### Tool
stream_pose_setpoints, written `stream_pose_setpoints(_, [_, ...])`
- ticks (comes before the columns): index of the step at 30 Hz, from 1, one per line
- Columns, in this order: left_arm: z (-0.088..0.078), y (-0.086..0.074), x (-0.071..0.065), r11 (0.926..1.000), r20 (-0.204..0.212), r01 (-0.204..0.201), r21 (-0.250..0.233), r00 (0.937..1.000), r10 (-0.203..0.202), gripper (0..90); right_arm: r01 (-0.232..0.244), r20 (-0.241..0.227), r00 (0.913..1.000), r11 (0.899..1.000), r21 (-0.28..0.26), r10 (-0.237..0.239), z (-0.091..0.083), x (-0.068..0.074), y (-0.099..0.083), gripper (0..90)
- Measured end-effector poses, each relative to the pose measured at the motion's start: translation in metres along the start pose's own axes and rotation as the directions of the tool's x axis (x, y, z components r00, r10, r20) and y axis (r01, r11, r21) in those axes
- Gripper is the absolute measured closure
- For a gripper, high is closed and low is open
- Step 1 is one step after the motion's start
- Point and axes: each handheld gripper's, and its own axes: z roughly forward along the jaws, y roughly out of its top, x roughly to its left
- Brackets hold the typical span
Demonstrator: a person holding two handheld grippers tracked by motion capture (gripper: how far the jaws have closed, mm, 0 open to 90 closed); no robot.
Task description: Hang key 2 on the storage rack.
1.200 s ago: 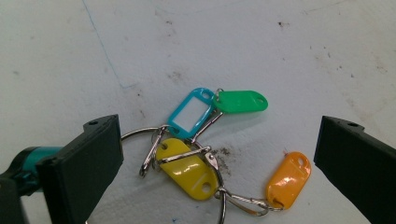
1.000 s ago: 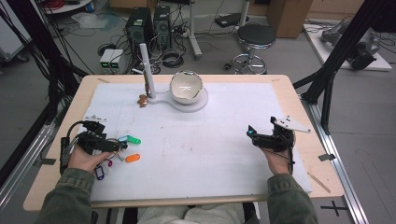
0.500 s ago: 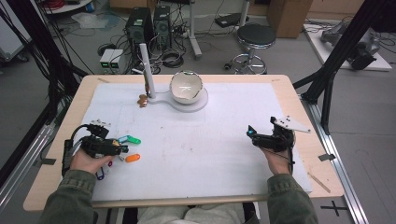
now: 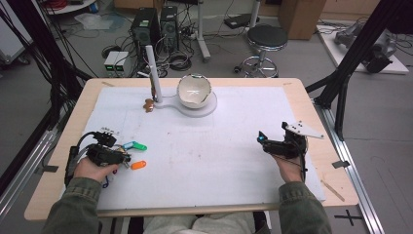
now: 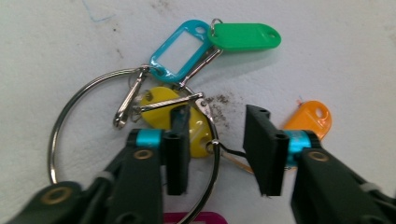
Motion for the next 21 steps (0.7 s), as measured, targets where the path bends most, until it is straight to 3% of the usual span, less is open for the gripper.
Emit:
stream_pose_setpoints(2, [0.0,0.0,0.001,1.0,0.006,-0.004,0.005,1.0,0.004,83.7,0.003,0.0,1.0,1.0,-0.002,-0.003,0.0,0.0,0.0,0.5])
stream_pose_setpoints(3, [0.0,0.0,0.001,0.9999,0.006,-0.009,0.01,0.9999,0.008,84.9,0.004,0.0,1.0,1.0,-0.002,-0.004,0.0,0.0,0.0,0.5])
stream_pose_setpoints(11, [0.0,0.002,-0.001,0.9982,0.022,-0.056,0.021,0.9982,0.055,86.2,0.004,0.0,1.0,1.0,0.0,-0.004,0.0,0.0,0.0,0.5])
stream_pose_setpoints(21, [-0.014,0.008,-0.006,0.9969,0.017,-0.078,-0.013,0.9968,0.078,86.3,0.005,-0.002,1.0,1.0,0.0,-0.005,0.001,0.0,0.0,0.5])
